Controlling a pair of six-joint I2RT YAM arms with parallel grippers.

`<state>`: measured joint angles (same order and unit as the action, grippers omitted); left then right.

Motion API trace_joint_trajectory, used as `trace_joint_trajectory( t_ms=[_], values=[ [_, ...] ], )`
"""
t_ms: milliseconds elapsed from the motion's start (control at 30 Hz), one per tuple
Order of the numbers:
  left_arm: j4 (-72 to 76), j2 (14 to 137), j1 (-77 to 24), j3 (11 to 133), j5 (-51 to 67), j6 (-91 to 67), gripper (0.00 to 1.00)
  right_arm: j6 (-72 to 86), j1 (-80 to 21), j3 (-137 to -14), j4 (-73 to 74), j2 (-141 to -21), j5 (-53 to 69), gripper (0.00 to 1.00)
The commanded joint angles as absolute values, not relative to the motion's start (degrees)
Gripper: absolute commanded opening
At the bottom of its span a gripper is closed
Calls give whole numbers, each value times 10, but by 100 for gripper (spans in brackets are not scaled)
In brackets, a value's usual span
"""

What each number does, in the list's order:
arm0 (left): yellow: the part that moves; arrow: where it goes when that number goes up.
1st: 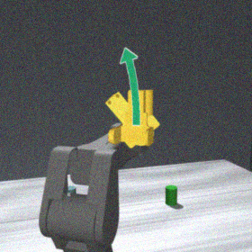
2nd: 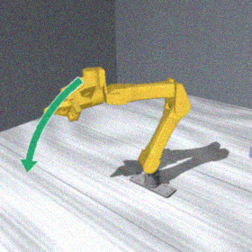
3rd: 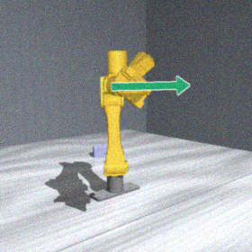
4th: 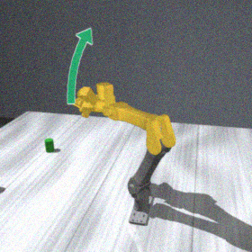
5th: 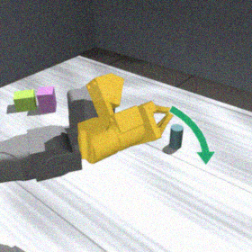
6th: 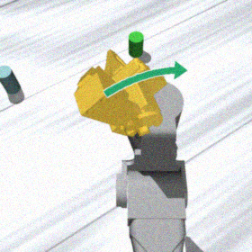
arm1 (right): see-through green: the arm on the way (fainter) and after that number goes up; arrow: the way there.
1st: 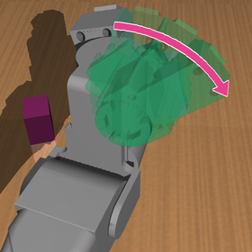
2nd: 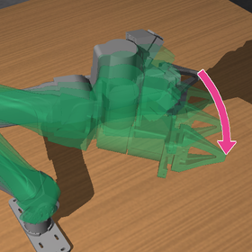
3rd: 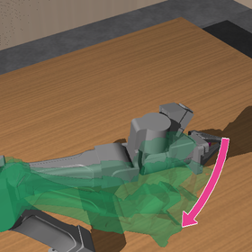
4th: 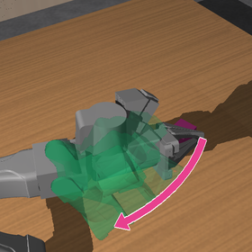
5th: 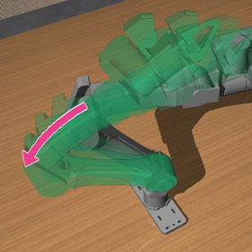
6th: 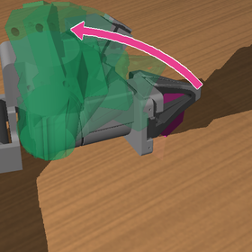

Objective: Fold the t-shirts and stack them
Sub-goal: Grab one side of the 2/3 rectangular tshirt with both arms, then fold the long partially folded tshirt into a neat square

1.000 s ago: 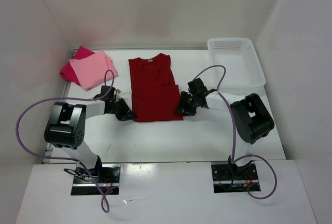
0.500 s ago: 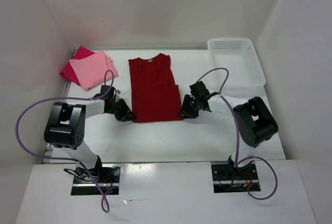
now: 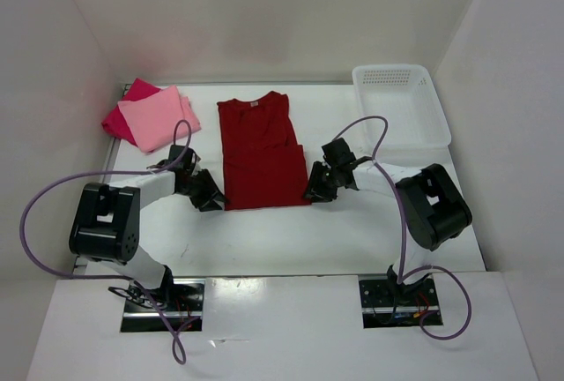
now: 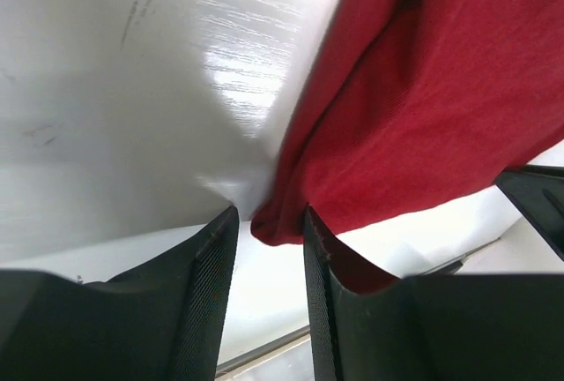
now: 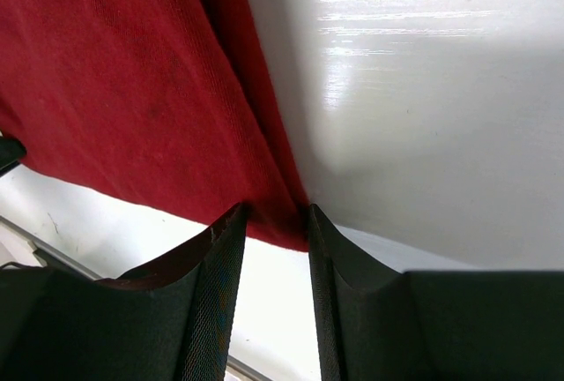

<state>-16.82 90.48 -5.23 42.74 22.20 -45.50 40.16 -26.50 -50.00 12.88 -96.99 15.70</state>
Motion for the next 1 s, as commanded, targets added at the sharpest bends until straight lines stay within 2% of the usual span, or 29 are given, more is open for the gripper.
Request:
trace_joint_trajectory(
  t_ms=[0, 67, 100, 200, 233, 333, 367, 433, 467, 533, 700, 800, 900, 967],
  values=[
    [-204, 904, -52, 410, 159, -445, 44, 389, -270, -483, 153, -971, 141, 40],
    [-204, 904, -52, 404, 159, -445, 44, 389, -270, -483, 153, -971, 135, 40],
    [-197, 909, -52, 399, 164, -445, 41, 389, -270, -478, 153, -971, 135, 40],
    [-182, 925, -65, 392, 178, -456, 36, 389, -270, -478, 153, -971, 141, 33],
    [-176, 925, -65, 392, 188, -456, 31, 389, -270, -478, 153, -971, 141, 28],
    [-164, 940, -70, 392, 199, -461, 22, 389, -270, -478, 153, -971, 141, 20],
    [-163, 946, -70, 392, 199, -461, 11, 389, -270, -483, 153, -971, 141, 13],
    [-170, 946, -70, 398, 199, -456, 0, 389, -270, -483, 158, -963, 141, 8],
    [-171, 940, -70, 403, 199, -456, 0, 389, -270, -483, 164, -955, 141, 3],
    [-190, 931, -70, 403, 199, -443, 0, 389, -270, -476, 171, -942, 146, 0],
    [-276, 835, -76, 398, 234, -411, 0, 427, -313, -427, 208, -845, 158, 0],
    [-336, 741, -126, 388, 264, -443, 0, 475, -359, -384, 250, -755, 158, 0],
    [-403, 640, -127, 382, 290, -465, 0, 511, -374, -383, 306, -665, 158, 0],
    [-459, 584, -127, 423, 267, -465, 0, 512, -366, -403, 345, -636, 150, 0]
  ],
)
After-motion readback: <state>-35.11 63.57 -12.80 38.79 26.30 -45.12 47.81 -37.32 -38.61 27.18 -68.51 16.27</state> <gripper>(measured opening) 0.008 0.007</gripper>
